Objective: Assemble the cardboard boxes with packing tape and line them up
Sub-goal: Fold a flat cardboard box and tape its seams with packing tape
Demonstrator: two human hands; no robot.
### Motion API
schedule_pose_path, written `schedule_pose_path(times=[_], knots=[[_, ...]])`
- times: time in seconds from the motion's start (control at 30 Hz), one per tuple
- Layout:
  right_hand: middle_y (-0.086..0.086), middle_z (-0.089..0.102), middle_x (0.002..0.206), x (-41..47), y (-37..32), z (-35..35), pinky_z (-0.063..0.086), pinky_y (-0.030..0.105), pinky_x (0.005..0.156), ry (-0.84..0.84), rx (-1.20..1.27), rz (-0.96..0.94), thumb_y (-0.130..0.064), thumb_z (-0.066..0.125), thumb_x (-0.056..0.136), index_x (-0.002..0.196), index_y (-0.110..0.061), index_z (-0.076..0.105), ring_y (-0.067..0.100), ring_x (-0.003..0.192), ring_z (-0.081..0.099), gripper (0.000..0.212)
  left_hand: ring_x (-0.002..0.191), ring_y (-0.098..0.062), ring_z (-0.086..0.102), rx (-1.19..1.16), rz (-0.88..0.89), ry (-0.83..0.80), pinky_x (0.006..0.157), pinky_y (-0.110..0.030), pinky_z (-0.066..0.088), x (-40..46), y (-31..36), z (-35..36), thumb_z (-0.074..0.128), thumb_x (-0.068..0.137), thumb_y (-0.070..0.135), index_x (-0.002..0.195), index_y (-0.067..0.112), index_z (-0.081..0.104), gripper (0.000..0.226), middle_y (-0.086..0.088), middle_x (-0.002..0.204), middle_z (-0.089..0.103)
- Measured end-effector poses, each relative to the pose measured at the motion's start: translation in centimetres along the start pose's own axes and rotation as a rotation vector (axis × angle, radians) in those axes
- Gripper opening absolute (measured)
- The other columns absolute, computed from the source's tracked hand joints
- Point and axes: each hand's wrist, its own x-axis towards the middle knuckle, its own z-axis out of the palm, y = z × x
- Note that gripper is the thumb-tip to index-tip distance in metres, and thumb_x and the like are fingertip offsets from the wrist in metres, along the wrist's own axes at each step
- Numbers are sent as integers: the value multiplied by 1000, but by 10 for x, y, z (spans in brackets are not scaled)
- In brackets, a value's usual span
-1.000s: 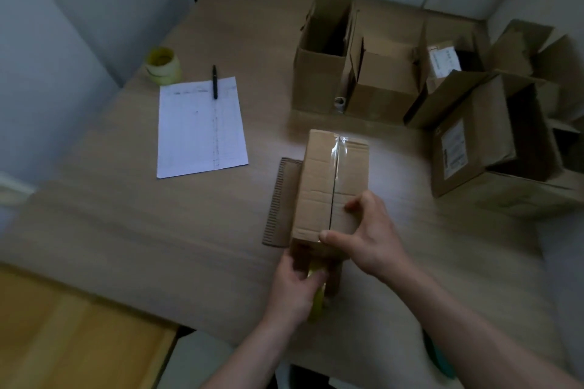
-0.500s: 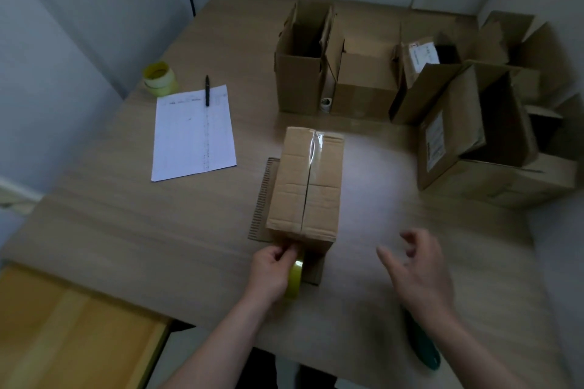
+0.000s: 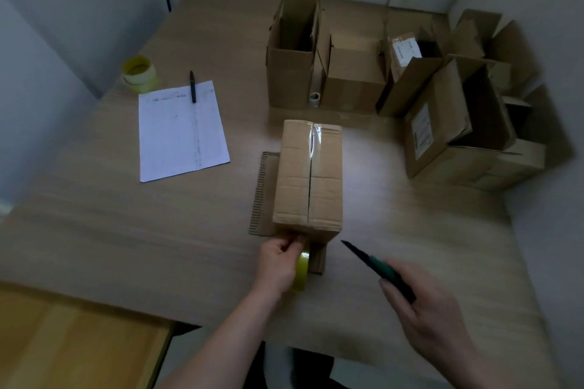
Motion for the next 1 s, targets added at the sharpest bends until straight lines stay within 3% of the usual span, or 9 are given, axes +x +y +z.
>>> schedule_pose_path(times=[0.1, 0.2, 0.3, 0.4, 0.63, 0.73, 0.83, 0.93, 1.0], knots=[[-12, 58, 82, 18, -31, -2, 46, 31, 47, -44, -160, -125, -43, 53, 87, 112, -33, 65, 10, 63, 56, 29, 56, -8, 49, -5, -20, -39, 48, -17, 36, -1, 2, -1, 67, 91, 20, 68, 15, 67, 24, 4, 59, 58], [-10, 57, 78, 30, -47, 3, 42, 28, 40, -56, -236, -171, -35, 64, 88, 112, -29, 68, 11, 55, 53, 25, 59, -9, 53, -7, -37, -54, 54, -23, 40, -2, 4, -2, 66, 92, 20, 68, 19, 66, 23, 4, 62, 60], [-9, 56, 76, 34, -54, 9, 39, 26, 38, -69, -279, -199, -29, 73, 84, 111, -28, 69, 11, 52, 51, 27, 60, -16, 54, 21, -39, -47, 58, -26, 40, -3, 5, -4, 65, 92, 19, 60, 17, 62, 32, 2, 59, 58], [-7, 57, 76, 37, -55, 14, 40, 31, 36, -56, -330, -186, -30, 74, 82, 111, -30, 69, 18, 51, 53, 29, 53, -15, 45, 18, -39, -7, 51, -26, 32, -8, 7, -3, 67, 90, 17, 52, 14, 55, 40, 3, 51, 49], [-5, 53, 71, 36, -50, 24, 31, 24, 36, -76, -406, -166, -30, 73, 83, 103, -27, 69, 18, 47, 48, 20, 53, -14, 51, -66, -166, 36, 50, -24, 35, -18, 14, 4, 67, 90, 27, 57, 13, 63, 36, 4, 51, 54], [-8, 52, 75, 26, -29, 27, 39, 31, 36, -108, -371, -77, -33, 69, 86, 107, -31, 66, 16, 52, 50, 21, 57, -15, 54, -67, -171, 38, 57, -27, 39, -22, 6, 0, 68, 89, 34, 58, 13, 68, 38, 5, 51, 58], [-10, 49, 86, 6, 6, 26, 44, 32, 47, -129, -386, 185, -40, 64, 89, 116, -37, 61, 18, 66, 57, 27, 61, -15, 54, 6, -92, -17, 62, -28, 40, -24, -2, -8, 71, 86, 35, 61, 10, 71, 36, 4, 55, 60], [2, 55, 105, -14, 42, 25, 49, 35, 70, -212, -392, 412, -37, 61, 91, 134, -31, 56, 26, 94, 61, 44, 76, -11, 63, 55, -15, -137, 71, -24, 46, -34, 2, -15, 74, 84, 23, 61, 25, 73, 23, 12, 69, 69], [9, 58, 123, -19, 55, 32, 49, 38, 85, -258, -397, 487, -35, 65, 89, 138, -24, 55, 31, 111, 57, 52, 87, -10, 67, 41, 35, -204, 82, -26, 51, -43, 6, -19, 73, 84, 14, 65, 34, 75, 28, 12, 82, 74]])
